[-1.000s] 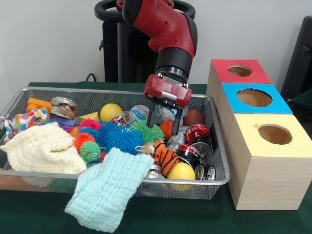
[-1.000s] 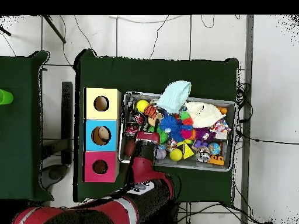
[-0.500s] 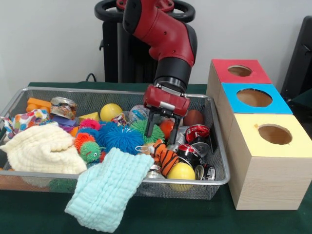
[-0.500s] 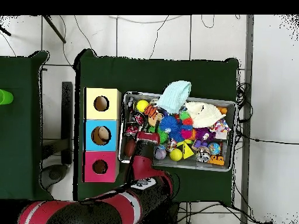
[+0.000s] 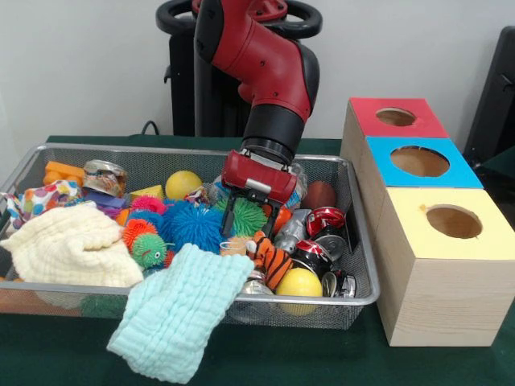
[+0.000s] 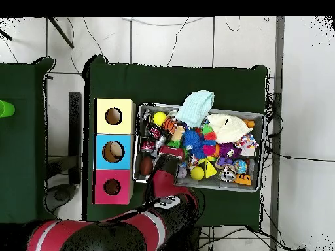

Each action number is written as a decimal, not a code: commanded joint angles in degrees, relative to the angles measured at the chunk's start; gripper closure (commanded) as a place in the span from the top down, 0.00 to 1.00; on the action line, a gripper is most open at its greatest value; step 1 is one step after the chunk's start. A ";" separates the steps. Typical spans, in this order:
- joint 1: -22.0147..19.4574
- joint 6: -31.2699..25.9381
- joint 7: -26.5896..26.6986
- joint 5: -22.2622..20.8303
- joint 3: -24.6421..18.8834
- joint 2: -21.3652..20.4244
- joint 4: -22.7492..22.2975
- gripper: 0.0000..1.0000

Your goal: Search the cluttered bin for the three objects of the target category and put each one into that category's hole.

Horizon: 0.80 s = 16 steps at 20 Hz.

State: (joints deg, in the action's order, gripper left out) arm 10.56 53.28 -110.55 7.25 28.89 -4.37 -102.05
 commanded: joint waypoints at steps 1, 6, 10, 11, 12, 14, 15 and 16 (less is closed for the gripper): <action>-2.62 -7.82 -6.47 1.51 -9.82 4.73 10.40 1.00; -1.52 -8.97 -4.84 3.48 -8.64 5.61 11.30 1.00; -0.46 -9.72 -4.17 5.45 -7.98 5.56 11.17 1.00; -0.19 -9.83 -3.99 5.96 -7.83 5.60 11.19 1.00; 0.02 -9.98 -3.95 6.25 -7.71 5.44 11.09 1.00; 0.74 -10.39 -3.41 7.22 -7.20 5.42 11.09 1.00; 1.12 -10.64 -3.11 7.69 -6.89 5.39 11.09 1.00; 1.48 -10.97 -2.87 8.12 -6.62 5.32 11.07 1.00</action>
State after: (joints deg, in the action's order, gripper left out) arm 11.33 50.55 -110.55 10.36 29.40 -3.08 -98.51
